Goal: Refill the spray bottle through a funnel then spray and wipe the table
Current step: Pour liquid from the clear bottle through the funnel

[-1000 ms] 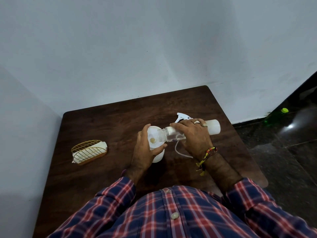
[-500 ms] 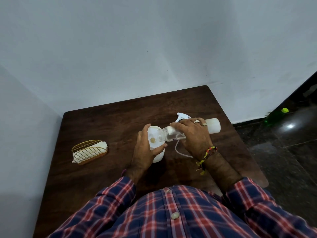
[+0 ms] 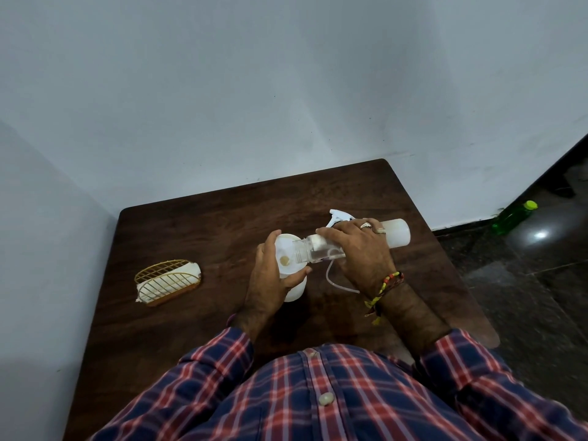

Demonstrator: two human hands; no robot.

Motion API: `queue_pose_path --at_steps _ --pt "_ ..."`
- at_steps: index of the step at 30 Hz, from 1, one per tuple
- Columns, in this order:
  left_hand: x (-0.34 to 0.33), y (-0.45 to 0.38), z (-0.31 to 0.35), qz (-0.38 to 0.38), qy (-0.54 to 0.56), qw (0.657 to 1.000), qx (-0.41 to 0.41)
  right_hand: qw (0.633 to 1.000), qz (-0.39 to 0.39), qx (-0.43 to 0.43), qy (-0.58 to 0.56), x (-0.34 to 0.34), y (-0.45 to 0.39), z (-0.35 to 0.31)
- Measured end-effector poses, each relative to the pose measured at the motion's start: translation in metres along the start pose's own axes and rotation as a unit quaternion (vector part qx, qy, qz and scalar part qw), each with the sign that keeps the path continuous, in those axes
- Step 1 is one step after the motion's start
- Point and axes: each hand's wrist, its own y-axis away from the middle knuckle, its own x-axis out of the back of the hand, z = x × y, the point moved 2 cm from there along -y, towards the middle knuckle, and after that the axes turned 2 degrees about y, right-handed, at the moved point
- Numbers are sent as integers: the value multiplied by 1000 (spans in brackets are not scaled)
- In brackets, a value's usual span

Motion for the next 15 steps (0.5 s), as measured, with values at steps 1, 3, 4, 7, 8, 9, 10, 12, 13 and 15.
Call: queue_pose_path --at_steps 1,3,4,7,8,9,10,12,13,15 --pt "0 0 0 1 1 1000 -2 1000 1 2 0 0 0 0" --pt "1 1 0 2 4 1000 -5 1000 7 6 1 1 1 0" --pt "1 1 0 2 5 1000 -6 1000 10 7 0 1 1 0" --pt "2 1 1 3 6 1000 -6 1000 9 6 0 1 1 -1" --pt "2 1 2 3 7 1000 -5 1000 7 6 2 0 0 -1" --pt "3 1 3 2 10 1000 -5 1000 5 6 4 0 0 -1" --pt "3 1 4 1 11 1000 -6 1000 5 6 4 0 0 0" --pt "2 1 4 0 10 1000 -7 1000 4 6 3 -1 0 0" --pt "2 1 4 1 9 1000 -7 1000 4 7 2 -1 0 0" --pt "2 2 4 0 13 1000 -5 1000 3 7 2 -1 0 1"
